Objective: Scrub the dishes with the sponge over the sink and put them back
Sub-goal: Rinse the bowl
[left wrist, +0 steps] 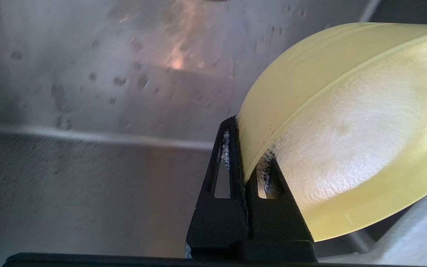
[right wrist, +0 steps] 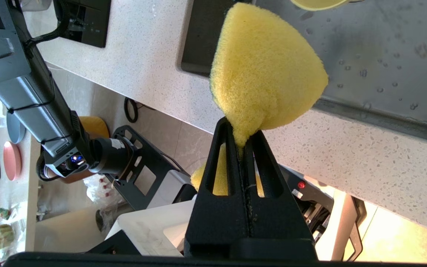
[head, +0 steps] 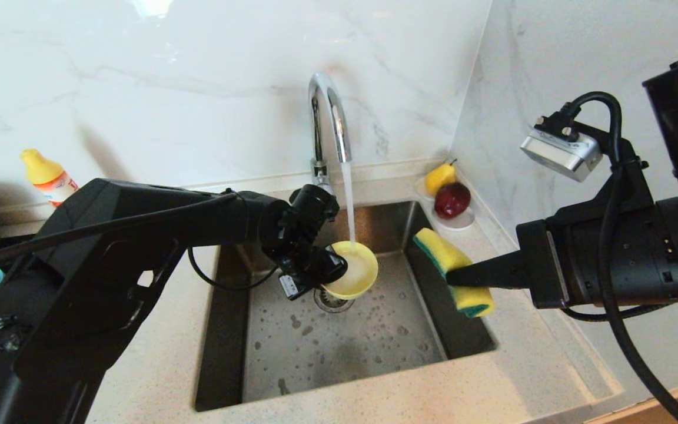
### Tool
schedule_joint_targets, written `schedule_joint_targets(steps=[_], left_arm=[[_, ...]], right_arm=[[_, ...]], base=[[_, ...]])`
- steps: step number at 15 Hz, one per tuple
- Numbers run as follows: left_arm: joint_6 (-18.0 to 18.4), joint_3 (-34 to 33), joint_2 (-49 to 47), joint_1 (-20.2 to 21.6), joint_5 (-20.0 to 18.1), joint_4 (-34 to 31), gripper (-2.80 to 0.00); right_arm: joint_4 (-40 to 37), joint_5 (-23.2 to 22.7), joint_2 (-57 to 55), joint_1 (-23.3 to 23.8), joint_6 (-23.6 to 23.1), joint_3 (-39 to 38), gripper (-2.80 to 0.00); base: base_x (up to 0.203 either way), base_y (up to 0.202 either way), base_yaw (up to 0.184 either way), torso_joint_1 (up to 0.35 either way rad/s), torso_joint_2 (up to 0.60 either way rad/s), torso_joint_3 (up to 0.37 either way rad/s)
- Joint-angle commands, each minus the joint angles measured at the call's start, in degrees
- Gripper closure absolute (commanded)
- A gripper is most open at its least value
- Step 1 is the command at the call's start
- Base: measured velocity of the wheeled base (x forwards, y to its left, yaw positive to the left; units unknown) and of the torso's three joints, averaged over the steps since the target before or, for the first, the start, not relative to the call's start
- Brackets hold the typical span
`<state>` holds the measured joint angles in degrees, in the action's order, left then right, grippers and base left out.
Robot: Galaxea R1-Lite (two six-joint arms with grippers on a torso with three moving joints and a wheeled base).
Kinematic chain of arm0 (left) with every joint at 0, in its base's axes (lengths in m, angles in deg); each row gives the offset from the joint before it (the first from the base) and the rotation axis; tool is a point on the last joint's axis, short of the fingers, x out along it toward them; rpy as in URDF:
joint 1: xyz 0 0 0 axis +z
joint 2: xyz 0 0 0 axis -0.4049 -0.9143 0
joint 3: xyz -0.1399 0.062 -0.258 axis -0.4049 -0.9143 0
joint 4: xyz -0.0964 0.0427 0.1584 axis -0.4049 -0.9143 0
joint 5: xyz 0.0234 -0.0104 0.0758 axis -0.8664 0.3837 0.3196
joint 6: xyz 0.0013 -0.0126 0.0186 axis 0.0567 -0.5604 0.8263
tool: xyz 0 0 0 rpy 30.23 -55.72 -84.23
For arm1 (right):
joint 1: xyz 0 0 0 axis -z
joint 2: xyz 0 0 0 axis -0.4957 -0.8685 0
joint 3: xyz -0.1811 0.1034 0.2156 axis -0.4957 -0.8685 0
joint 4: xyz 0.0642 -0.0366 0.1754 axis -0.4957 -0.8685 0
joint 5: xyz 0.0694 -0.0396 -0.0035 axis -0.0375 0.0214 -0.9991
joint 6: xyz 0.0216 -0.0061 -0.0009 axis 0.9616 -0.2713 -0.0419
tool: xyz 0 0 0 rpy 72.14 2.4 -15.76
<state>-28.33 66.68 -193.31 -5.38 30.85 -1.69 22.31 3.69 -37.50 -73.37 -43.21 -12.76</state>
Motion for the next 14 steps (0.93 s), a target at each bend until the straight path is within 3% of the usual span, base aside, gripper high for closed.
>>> schedule_joint_targets(steps=[1,4,7,9,11,14], left_arm=[[0.0,-1.96,2.63,0.05,0.1,-1.89,0.0],[2.02,-6.99,9.39,0.64,2.18,-5.45,0.0],[4.62,-15.03,17.43,2.27,14.13,-5.9,0.0],[6.48,-20.36,22.41,3.89,19.36,-3.08,0.0],[9.7,-26.44,26.52,5.51,23.65,3.58,0.0],[19.15,-34.74,31.25,7.44,29.62,22.78,0.0]], right_arm=[[-0.13,-0.02,0.14,0.06,0.15,0.01,0.0],[-0.13,0.06,-0.03,0.77,0.15,-0.08,0.0],[-0.13,0.03,-0.22,2.05,0.23,-0.36,0.0],[-0.13,0.23,0.22,2.26,0.32,-0.87,0.0],[-0.13,0.32,0.22,2.43,0.46,-1.22,0.0],[-0.13,0.26,0.22,2.7,0.67,-2.34,0.0]], base=[[0.0,0.0,0.0,0.0,0.0,0.0],[0.0,0.0,0.0,0.0,0.0,0.0],[0.0,0.0,0.0,0.0,0.0,0.0],[0.0,0.0,0.0,0.0,0.0,0.0],[0.0,0.0,0.0,0.0,0.0,0.0],[0.0,0.0,0.0,0.0,0.0,0.0]])
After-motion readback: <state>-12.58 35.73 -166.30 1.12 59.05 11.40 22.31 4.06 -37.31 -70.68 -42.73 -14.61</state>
